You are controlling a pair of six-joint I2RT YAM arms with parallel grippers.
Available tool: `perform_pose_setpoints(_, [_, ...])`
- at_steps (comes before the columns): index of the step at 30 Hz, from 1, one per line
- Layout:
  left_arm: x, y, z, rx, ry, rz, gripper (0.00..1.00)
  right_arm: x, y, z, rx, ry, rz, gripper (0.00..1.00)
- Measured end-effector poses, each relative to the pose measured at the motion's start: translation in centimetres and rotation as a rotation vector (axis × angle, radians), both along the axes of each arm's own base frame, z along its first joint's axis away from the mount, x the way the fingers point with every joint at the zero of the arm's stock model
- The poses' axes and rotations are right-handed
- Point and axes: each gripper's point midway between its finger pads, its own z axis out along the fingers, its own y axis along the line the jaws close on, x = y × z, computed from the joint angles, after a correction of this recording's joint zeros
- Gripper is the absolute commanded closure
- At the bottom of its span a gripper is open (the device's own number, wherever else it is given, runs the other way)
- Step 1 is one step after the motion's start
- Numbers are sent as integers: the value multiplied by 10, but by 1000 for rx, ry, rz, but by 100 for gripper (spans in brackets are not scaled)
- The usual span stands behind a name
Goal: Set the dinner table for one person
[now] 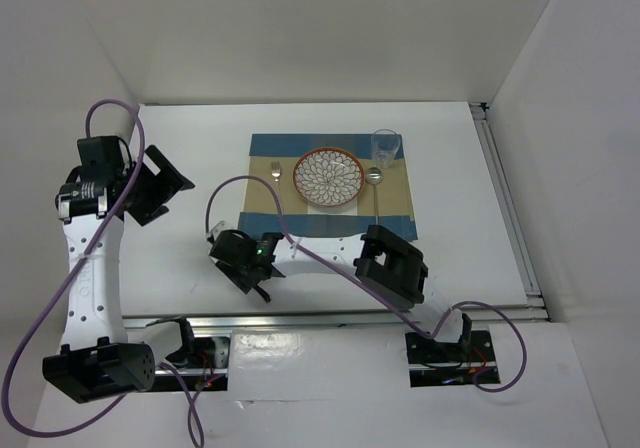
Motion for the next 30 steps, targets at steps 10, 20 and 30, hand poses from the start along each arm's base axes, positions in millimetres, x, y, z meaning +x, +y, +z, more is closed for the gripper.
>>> perform_pose_setpoints(10, [-3,-1,-9,-6,22,-1,5,-2,-3,-16,-25,17,-4,52])
perform_pose_setpoints(20, [-3,-2,-8,-11,21,-5,5,-3,-1,-17,-17,24,-2,74])
perform_pose_setpoints(30, [-3,-5,-7,-24,17,-22,5,-1,-4,-14,-21,18,-26,100])
